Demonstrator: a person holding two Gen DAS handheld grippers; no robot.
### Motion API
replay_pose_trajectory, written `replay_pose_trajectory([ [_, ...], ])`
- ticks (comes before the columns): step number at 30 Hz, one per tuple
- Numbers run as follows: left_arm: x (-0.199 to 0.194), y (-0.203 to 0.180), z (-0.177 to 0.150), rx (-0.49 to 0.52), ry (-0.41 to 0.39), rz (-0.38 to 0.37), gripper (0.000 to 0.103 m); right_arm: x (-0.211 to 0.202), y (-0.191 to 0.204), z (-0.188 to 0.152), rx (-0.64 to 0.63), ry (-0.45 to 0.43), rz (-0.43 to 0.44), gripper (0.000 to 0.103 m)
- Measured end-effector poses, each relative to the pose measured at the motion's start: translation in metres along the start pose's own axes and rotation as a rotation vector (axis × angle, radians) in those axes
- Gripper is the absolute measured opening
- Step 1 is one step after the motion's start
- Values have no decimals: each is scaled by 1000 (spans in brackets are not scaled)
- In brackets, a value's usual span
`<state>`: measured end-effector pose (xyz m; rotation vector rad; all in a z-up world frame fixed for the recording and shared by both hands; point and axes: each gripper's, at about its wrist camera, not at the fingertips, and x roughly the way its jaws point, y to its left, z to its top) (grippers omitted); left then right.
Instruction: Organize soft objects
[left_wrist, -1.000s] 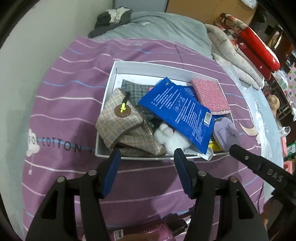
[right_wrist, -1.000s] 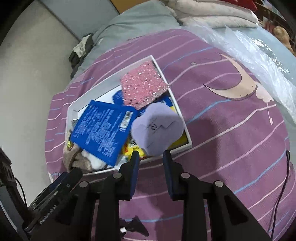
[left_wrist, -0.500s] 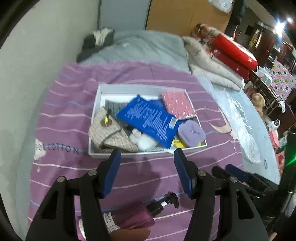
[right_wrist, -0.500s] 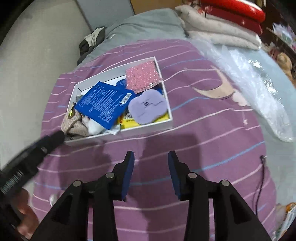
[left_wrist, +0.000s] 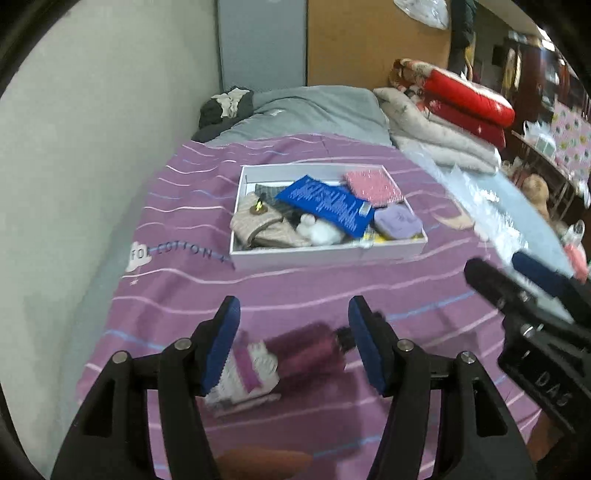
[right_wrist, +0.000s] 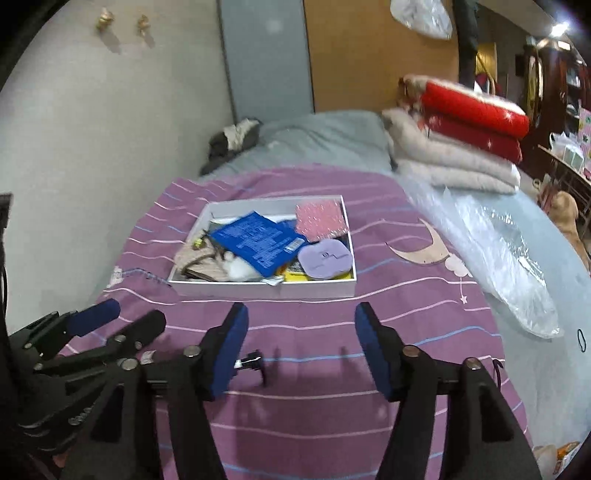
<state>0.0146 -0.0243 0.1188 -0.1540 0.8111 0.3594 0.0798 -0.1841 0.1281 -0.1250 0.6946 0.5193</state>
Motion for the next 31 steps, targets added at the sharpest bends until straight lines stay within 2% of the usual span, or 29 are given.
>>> replay_pose_trajectory([
  [7, -22, 0, -22, -33, 0, -71, 62, -28, 2, -17, -26, -23, -27, 67],
  [17, -59, -8, -30, -15, -61, -73, 62, -61, -1, -30, -29, -35, -26, 70],
  [21, -69, -9, -32, -9, -75, -73, 62, -72, -1, -30, -28, -53, -17, 76],
  [27, -71, -5, -34, -50, -66, -114, 62, -77, 0, -32, -26, -60, -3, 78],
  [31, -67, 0, -40, -59, -61, -97, 62, -69, 2, -39, -33, -19, 9, 79],
])
